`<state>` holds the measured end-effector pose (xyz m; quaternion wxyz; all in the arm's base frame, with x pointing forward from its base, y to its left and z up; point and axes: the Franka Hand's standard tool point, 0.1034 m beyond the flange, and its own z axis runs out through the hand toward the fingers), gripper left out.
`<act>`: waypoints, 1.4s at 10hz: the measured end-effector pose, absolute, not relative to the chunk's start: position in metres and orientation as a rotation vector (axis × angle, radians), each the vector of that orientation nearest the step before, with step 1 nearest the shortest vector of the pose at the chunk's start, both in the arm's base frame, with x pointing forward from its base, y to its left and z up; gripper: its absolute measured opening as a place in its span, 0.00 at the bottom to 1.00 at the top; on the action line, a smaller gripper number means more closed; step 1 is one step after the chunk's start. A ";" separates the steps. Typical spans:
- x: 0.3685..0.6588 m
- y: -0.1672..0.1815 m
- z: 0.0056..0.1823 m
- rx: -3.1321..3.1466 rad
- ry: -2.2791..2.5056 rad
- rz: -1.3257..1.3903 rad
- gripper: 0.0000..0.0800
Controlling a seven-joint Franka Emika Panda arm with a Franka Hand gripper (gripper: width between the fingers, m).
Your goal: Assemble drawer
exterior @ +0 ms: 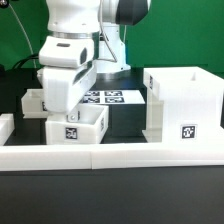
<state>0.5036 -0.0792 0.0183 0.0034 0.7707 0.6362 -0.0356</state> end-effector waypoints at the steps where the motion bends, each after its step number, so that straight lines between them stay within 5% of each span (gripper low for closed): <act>1: 0.515 -0.073 0.024 2.394 2.016 -0.105 0.05; 14: 0.530 -0.046 0.025 2.260 2.137 -0.101 0.05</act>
Offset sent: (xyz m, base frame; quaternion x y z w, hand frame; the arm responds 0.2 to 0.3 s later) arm 0.0100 0.0079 0.0059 0.0029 -0.0003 0.0145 0.9999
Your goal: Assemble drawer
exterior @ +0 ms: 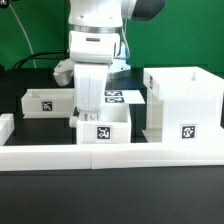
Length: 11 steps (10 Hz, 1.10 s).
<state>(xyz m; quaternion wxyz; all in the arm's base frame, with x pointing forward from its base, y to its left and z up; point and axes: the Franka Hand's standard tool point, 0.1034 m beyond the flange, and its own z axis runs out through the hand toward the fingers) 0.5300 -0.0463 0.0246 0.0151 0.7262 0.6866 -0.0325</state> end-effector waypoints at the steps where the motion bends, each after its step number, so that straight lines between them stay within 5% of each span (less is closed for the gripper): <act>1: 0.530 -0.047 0.024 2.263 2.130 -0.097 0.05; 11: 0.532 -0.027 0.023 2.255 2.161 -0.102 0.05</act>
Offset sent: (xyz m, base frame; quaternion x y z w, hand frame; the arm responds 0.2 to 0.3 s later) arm 0.0000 0.0000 0.0000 0.0000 0.0000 0.0000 1.0000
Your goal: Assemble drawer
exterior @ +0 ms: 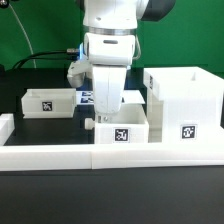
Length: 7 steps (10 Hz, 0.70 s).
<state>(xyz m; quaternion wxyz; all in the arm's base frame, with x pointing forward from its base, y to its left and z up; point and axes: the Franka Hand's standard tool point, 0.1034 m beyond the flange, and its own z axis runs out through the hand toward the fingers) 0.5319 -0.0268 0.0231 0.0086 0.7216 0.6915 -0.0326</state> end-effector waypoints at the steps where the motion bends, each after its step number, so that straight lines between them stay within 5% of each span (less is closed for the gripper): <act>1: 0.532 -0.027 0.023 2.254 2.162 -0.102 0.05; 7: 0.534 -0.021 0.023 2.254 2.182 -0.119 0.05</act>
Offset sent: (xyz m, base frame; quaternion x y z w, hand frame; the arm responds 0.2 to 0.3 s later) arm 0.0134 0.0183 -0.0009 0.0056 0.0309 -0.0294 0.9991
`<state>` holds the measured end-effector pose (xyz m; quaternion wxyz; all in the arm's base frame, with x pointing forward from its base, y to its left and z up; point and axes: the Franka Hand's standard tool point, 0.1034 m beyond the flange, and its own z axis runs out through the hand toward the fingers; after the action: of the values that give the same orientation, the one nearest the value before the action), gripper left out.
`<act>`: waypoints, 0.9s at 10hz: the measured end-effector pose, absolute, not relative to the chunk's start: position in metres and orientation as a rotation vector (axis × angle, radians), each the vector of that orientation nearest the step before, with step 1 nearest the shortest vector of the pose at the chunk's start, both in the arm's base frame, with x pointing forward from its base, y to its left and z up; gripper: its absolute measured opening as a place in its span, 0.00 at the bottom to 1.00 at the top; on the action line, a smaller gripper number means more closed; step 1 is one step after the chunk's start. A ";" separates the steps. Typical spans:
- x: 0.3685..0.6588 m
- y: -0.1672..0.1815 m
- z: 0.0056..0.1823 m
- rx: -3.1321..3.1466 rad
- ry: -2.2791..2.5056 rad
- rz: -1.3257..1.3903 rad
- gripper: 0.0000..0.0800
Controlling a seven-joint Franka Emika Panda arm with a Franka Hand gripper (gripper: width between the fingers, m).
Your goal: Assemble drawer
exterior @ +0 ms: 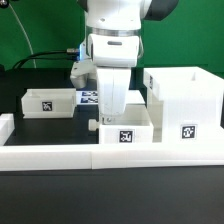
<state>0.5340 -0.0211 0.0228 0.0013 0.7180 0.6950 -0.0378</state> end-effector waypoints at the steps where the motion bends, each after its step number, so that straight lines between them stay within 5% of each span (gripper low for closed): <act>1: 0.534 -0.021 0.023 2.254 2.181 -0.119 0.05; 9: 0.536 -0.018 0.019 2.213 2.149 -0.011 0.05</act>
Offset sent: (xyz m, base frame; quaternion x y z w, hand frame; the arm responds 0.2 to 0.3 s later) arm 0.0000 0.0000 0.0000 -0.0650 0.0000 0.0000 0.9979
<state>0.5359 -0.0181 0.0191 0.0284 0.7172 0.6963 -0.0037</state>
